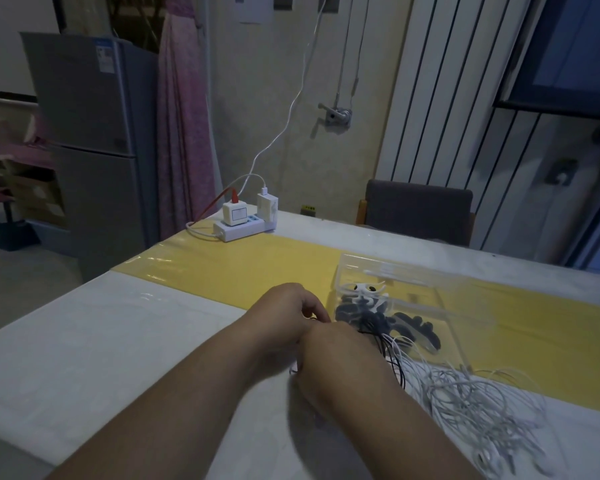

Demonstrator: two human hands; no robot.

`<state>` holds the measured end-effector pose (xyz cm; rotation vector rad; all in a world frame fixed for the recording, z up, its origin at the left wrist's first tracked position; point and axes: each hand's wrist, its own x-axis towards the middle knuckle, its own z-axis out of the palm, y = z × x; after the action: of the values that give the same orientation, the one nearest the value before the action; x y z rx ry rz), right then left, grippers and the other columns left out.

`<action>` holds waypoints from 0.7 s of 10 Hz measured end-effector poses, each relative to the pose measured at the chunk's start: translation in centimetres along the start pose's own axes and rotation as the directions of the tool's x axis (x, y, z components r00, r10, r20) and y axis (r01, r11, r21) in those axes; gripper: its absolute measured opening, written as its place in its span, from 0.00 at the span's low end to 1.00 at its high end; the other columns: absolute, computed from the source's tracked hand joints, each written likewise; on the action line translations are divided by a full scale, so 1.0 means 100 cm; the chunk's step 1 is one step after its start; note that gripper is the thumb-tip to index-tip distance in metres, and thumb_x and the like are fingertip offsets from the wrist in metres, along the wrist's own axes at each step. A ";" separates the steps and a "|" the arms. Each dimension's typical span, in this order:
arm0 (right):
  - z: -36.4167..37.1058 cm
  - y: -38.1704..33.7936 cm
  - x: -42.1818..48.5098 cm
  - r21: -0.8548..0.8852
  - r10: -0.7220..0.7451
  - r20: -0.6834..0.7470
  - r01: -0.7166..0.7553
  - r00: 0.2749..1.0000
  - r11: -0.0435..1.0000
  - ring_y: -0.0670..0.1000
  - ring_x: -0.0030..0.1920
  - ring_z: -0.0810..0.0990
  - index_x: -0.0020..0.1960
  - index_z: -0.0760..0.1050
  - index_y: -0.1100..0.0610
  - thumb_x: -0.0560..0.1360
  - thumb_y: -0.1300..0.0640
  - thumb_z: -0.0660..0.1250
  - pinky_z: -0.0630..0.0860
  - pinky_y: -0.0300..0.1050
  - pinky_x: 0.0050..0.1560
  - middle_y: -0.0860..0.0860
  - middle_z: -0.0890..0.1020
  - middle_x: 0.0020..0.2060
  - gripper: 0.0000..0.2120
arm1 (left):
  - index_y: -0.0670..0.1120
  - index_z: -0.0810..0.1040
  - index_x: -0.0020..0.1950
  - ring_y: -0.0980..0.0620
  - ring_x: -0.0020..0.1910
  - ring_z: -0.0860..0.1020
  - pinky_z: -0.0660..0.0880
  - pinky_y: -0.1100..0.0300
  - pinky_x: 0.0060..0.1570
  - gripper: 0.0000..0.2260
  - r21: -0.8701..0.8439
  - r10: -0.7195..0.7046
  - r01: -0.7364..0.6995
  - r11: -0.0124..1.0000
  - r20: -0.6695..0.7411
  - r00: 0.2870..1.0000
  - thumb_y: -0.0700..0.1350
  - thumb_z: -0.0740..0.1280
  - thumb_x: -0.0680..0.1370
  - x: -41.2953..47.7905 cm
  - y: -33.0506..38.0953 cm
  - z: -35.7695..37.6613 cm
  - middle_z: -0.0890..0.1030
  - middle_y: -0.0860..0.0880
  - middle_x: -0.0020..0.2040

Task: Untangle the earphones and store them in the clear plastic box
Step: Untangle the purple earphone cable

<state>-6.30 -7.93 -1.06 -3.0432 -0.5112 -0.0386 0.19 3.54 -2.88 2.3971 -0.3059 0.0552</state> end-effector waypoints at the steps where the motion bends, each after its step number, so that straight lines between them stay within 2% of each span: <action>1: -0.006 -0.003 -0.001 -0.027 -0.027 0.025 0.028 0.999 0.999 0.58 0.55 0.79 0.58 0.74 0.59 0.78 0.59 0.60 0.71 0.45 0.45 0.57 0.80 0.54 0.10 | 0.55 0.84 0.54 0.55 0.35 0.75 0.73 0.61 0.38 0.11 0.029 -0.021 0.023 0.999 -0.041 0.999 0.45 0.73 0.73 -0.004 -0.006 -0.007 0.76 0.55 0.37; 2: -0.015 -0.001 -0.003 0.029 -0.048 0.107 0.045 0.993 0.999 0.57 0.57 0.78 0.49 0.70 0.56 0.72 0.62 0.68 0.69 0.43 0.43 0.58 0.79 0.55 0.09 | 0.51 0.81 0.51 0.48 0.33 0.80 0.80 0.51 0.36 0.08 -0.221 -0.163 0.122 0.968 -0.179 0.970 0.40 0.71 0.75 -0.014 -0.009 -0.022 0.80 0.48 0.37; 3: -0.014 -0.001 -0.001 0.055 -0.034 0.144 0.026 0.989 0.998 0.57 0.51 0.79 0.41 0.67 0.55 0.68 0.63 0.71 0.66 0.41 0.40 0.58 0.79 0.53 0.13 | 0.39 0.79 0.46 0.43 0.29 0.78 0.80 0.48 0.34 0.04 -0.351 -0.277 0.246 0.903 -0.040 0.960 0.32 0.66 0.76 -0.029 -0.007 -0.026 0.79 0.37 0.34; 4: -0.009 -0.001 0.003 -0.012 -0.053 0.159 0.055 0.986 0.998 0.57 0.47 0.79 0.54 0.76 0.57 0.66 0.61 0.73 0.67 0.42 0.40 0.58 0.78 0.53 0.17 | 0.39 0.80 0.41 0.45 0.26 0.76 0.76 0.58 0.31 0.06 -0.326 -0.242 0.266 0.907 0.111 0.964 0.30 0.67 0.74 -0.039 0.000 -0.020 0.78 0.38 0.30; 5: -0.009 -0.002 -0.002 -0.037 -0.109 0.156 0.116 0.982 0.993 0.60 0.57 0.78 0.58 0.78 0.61 0.67 0.62 0.71 0.68 0.45 0.42 0.60 0.77 0.57 0.19 | 0.45 0.84 0.38 0.53 0.27 0.78 0.71 0.68 0.28 0.05 -0.175 -0.226 0.243 0.954 0.113 0.968 0.38 0.71 0.73 -0.036 0.005 -0.018 0.83 0.45 0.32; 6: -0.011 -0.001 -0.006 -0.037 -0.125 0.150 0.132 0.981 0.991 0.60 0.56 0.79 0.57 0.79 0.63 0.71 0.63 0.68 0.69 0.44 0.43 0.61 0.79 0.56 0.14 | 0.47 0.86 0.40 0.60 0.28 0.76 0.70 0.69 0.30 0.02 -0.155 -0.238 0.244 0.957 0.056 0.970 0.44 0.73 0.71 -0.034 0.006 -0.012 0.83 0.50 0.32; 7: -0.011 0.013 -0.017 0.152 -0.124 0.037 0.117 0.992 0.981 0.56 0.47 0.79 0.52 0.83 0.56 0.72 0.60 0.67 0.67 0.40 0.37 0.56 0.82 0.50 0.10 | 0.46 0.86 0.38 0.58 0.31 0.78 0.73 0.64 0.35 0.02 -0.179 -0.232 0.230 0.957 0.010 0.973 0.45 0.76 0.69 -0.038 0.007 -0.008 0.84 0.49 0.32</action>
<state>-7.44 -9.78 -0.07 -2.8699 -0.6697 0.0620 -3.58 4.34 -2.27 2.2357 -0.0220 -0.0638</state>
